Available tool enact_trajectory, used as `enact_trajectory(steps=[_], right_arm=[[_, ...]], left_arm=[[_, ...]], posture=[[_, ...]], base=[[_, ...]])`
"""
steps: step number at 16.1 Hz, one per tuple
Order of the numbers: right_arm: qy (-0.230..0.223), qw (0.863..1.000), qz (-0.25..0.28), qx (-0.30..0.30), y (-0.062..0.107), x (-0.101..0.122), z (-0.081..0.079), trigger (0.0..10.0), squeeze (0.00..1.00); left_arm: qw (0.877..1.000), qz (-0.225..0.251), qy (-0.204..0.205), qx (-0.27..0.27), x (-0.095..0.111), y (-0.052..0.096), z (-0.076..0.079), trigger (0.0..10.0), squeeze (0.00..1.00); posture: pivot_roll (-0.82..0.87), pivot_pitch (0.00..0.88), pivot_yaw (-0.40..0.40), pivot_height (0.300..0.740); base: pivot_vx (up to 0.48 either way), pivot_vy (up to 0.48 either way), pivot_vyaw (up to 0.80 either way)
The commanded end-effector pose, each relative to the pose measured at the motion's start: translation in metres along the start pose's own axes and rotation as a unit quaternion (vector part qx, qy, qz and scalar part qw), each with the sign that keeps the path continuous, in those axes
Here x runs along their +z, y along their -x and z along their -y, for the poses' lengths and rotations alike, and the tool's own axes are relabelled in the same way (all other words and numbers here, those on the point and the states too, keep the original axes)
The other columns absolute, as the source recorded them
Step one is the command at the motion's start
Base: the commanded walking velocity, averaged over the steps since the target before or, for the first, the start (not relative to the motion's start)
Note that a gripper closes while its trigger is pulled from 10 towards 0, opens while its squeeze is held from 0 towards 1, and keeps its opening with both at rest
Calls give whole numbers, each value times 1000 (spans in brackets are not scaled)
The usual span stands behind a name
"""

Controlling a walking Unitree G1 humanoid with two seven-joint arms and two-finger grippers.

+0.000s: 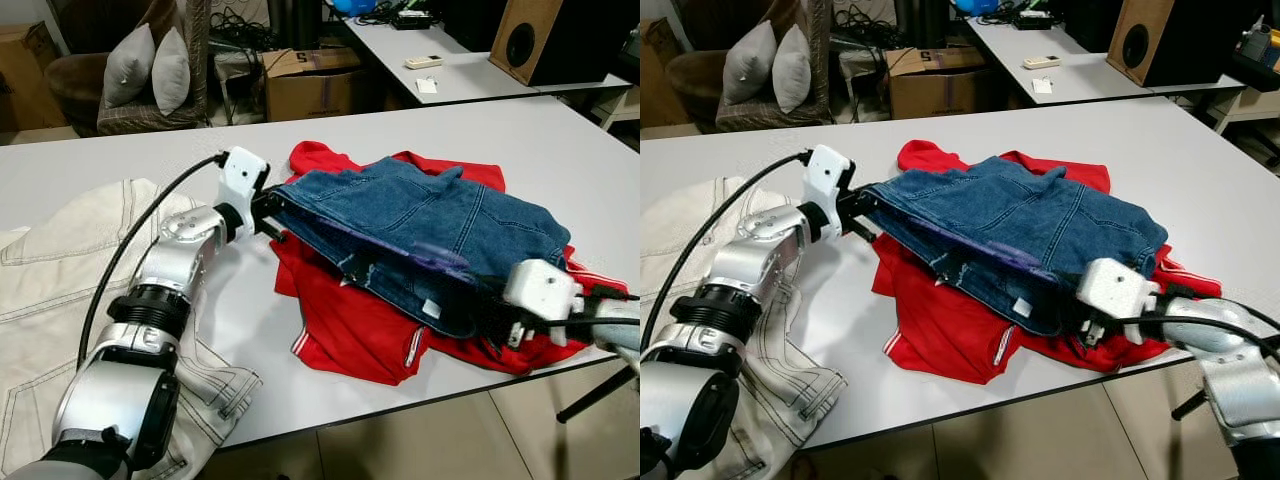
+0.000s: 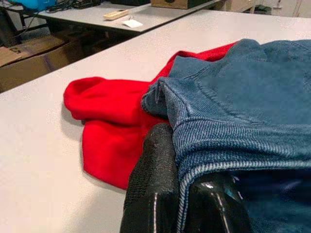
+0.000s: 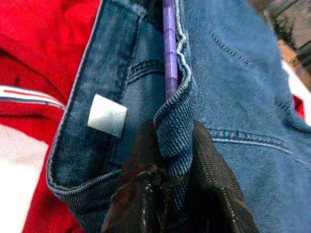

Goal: Hang hanger

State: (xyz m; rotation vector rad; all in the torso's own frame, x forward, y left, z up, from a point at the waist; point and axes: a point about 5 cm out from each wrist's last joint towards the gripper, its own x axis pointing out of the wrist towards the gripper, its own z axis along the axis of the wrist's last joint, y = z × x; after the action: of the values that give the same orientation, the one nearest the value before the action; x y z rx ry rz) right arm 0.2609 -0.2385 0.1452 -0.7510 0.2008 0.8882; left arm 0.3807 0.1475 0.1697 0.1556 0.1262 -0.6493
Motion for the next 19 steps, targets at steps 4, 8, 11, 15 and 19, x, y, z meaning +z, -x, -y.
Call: enact_trajectory(steps=[4,8,11,15,19], right_arm=[[-8,994,-93,-51,2,-21,10,0,0],[-32,988,-99,-118,-8,-17,23,0,0],[-40,987,-88,-126,-16,-11,22,0,0],[-71,976,-38,-200,-16,4,39,0,0],[-104,967,1,-233,-11,13,51,0,0]], left_arm=[[999,21,-20,13,24,8,-14,0,0],[999,41,-14,-16,37,7,-3,0,0],[998,57,-6,-28,49,8,3,0,0],[997,39,-4,-69,36,10,24,0,0],[992,35,-6,-122,27,13,48,0,0]], posture=[[-25,0,38,740],[-25,0,37,740],[-27,0,34,740],[-32,0,39,740],[-39,0,37,740]], base=[[0,0,0],[0,0,0],[0,0,0],[0,0,0],[0,0,0]])
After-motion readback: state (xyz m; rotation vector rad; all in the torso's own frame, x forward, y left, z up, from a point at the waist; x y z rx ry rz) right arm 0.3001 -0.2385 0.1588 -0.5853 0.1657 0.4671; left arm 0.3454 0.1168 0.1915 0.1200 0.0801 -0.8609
